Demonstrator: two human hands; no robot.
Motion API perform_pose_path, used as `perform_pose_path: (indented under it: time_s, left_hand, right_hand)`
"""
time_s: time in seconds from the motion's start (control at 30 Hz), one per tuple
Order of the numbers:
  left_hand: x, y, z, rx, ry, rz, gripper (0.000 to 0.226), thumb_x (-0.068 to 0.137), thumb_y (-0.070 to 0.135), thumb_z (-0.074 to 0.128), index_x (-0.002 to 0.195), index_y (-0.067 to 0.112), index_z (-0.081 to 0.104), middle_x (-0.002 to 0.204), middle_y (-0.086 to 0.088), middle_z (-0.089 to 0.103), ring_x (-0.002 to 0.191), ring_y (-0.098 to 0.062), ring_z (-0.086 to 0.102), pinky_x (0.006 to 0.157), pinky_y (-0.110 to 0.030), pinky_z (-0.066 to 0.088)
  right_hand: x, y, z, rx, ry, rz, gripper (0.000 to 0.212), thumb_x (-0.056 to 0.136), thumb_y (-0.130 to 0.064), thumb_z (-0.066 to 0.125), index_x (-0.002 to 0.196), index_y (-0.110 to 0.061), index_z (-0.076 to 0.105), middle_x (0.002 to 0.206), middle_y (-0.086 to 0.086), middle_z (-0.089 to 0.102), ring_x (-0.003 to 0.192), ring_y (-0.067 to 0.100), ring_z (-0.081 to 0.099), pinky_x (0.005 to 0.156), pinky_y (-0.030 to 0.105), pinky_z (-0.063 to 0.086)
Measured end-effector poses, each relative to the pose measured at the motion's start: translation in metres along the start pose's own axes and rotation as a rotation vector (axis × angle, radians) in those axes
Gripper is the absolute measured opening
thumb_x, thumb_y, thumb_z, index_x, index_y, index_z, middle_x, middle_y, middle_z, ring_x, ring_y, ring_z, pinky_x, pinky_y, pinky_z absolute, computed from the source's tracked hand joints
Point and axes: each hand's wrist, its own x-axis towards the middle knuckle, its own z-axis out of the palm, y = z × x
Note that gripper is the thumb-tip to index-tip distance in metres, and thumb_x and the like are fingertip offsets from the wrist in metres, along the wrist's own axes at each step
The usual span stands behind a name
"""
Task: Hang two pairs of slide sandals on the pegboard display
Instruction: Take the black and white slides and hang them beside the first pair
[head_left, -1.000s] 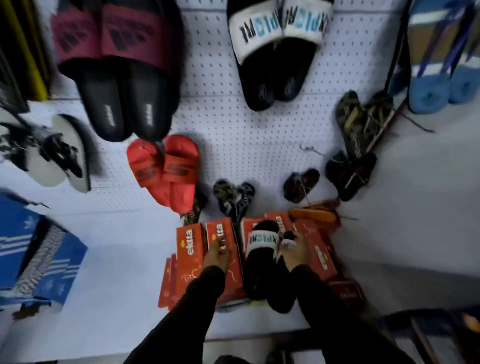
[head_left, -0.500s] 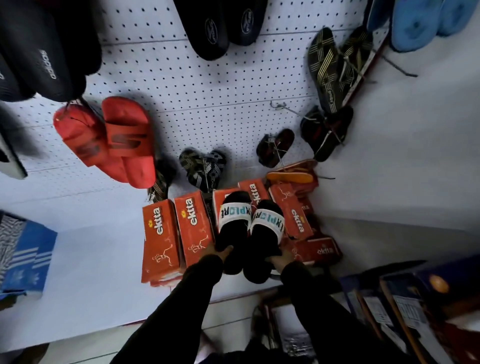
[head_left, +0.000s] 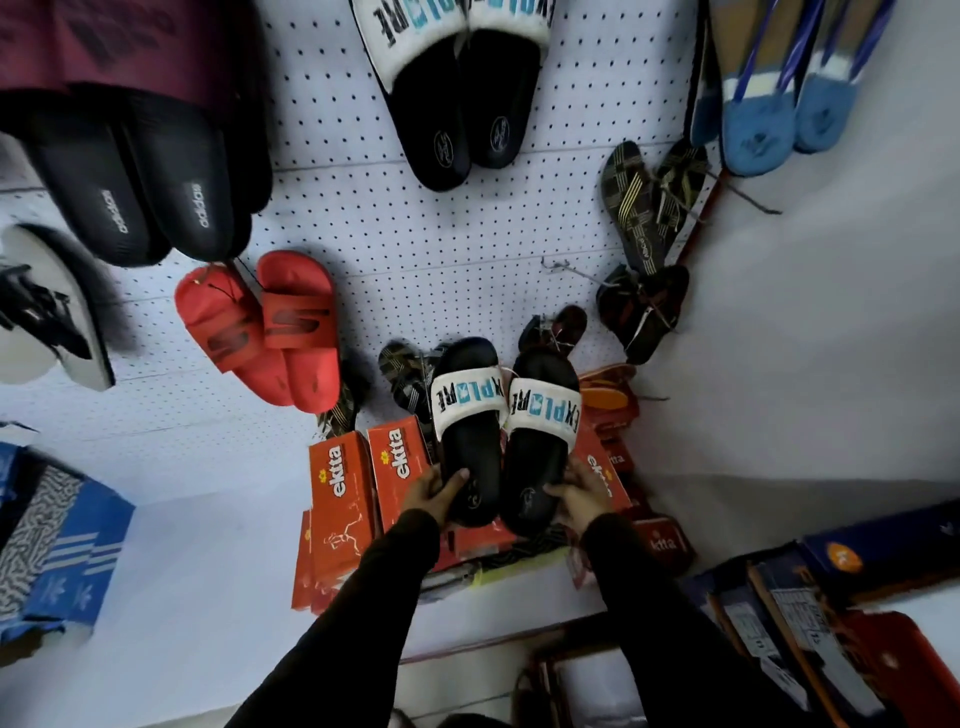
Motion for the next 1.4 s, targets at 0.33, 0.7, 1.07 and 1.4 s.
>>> perform_pose_path:
  time_s: [0.33, 0.7, 1.07, 1.4]
  left_hand:
    - [-0.031, 0.107, -0.002, -0.104, 0.034, 0.446, 0.025, 0.09, 0.008, 0.063, 0.115, 0.005, 0.062, 0.111, -0.016, 0.068, 0.098, -0.022, 0.065, 0.086, -0.034, 0.06]
    - [-0.058, 0.195, -0.001, -0.127, 0.144, 0.802, 0.02, 0.088, 0.005, 0.065, 0.105, -0.005, 0.063, 0.092, -0.011, 0.068, 0.059, 0.014, 0.065, 0.057, -0.003, 0.05]
    - [-0.083, 0.3, 0.019, -0.188, 0.169, 0.96, 0.025, 0.085, 0.02, 0.071, 0.103, 0.003, 0.067, 0.093, -0.006, 0.072, 0.068, 0.007, 0.069, 0.064, -0.011, 0.056]
    - [-0.084, 0.339, 0.014, -0.186, 0.133, 0.863, 0.029, 0.083, 0.031, 0.071, 0.102, 0.011, 0.066, 0.112, -0.018, 0.072, 0.104, -0.035, 0.069, 0.082, -0.058, 0.058]
  right_hand:
    - [-0.033, -0.115, 0.041, 0.035, -0.119, -0.374, 0.07, 0.081, 0.024, 0.054, 0.144, -0.002, 0.044, 0.14, 0.025, 0.057, 0.118, 0.03, 0.059, 0.09, 0.038, 0.053]
    - [-0.084, -0.202, 0.07, 0.079, -0.265, -0.545, 0.062, 0.09, 0.011, 0.054, 0.146, -0.012, 0.041, 0.142, 0.01, 0.058, 0.127, 0.03, 0.057, 0.091, 0.041, 0.052]
    - [-0.108, -0.322, 0.088, 0.122, -0.325, -0.742, 0.06, 0.091, 0.01, 0.052, 0.146, -0.012, 0.041, 0.141, 0.01, 0.06, 0.128, 0.033, 0.058, 0.083, 0.039, 0.055]
    - [-0.1, -0.355, 0.1, 0.051, -0.316, -0.729, 0.058, 0.092, 0.01, 0.051, 0.144, -0.012, 0.043, 0.144, 0.01, 0.058, 0.13, 0.037, 0.057, 0.094, 0.048, 0.049]
